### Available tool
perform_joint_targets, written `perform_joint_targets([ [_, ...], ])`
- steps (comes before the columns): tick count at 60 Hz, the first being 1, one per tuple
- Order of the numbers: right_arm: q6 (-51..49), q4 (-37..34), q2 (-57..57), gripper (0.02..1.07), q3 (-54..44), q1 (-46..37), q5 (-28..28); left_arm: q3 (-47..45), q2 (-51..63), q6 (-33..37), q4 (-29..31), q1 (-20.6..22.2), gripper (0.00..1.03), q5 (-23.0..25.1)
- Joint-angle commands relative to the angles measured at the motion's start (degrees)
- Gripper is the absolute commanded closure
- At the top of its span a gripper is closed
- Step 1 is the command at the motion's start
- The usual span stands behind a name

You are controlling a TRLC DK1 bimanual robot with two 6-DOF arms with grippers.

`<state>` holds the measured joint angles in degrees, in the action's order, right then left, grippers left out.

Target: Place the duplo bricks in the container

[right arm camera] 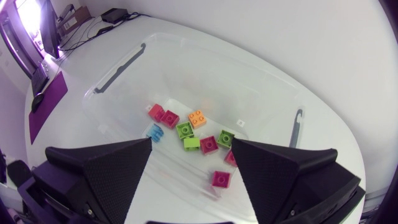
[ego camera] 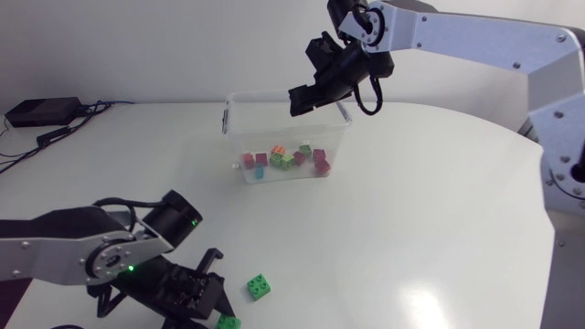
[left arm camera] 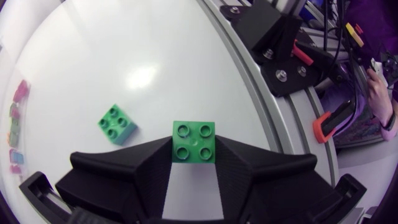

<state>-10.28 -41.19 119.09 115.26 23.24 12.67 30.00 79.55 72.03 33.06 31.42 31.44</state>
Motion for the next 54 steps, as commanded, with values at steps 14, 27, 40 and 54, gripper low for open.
perform_joint_targets([
  [14,-0.8,1.6,-17.6,0.07,-22.4,8.7,0.4,12.9,-8.2,4.8,9.0,-12.7,0.75,0.6],
  [27,4.0,0.2,-18.5,0.07,-29.7,14.3,0.0,22.6,-3.5,-4.9,3.5,-15.1,0.74,2.6],
  [40,6.6,-1.3,-18.1,0.07,-33.6,19.6,-1.9,28.8,2.8,-24.8,-14.4,-16.4,0.74,2.5],
  [54,7.3,-2.8,-15.6,0.07,-35.3,23.3,-2.8,37.2,11.5,-34.5,-20.4,-17.5,0.74,-0.1],
])
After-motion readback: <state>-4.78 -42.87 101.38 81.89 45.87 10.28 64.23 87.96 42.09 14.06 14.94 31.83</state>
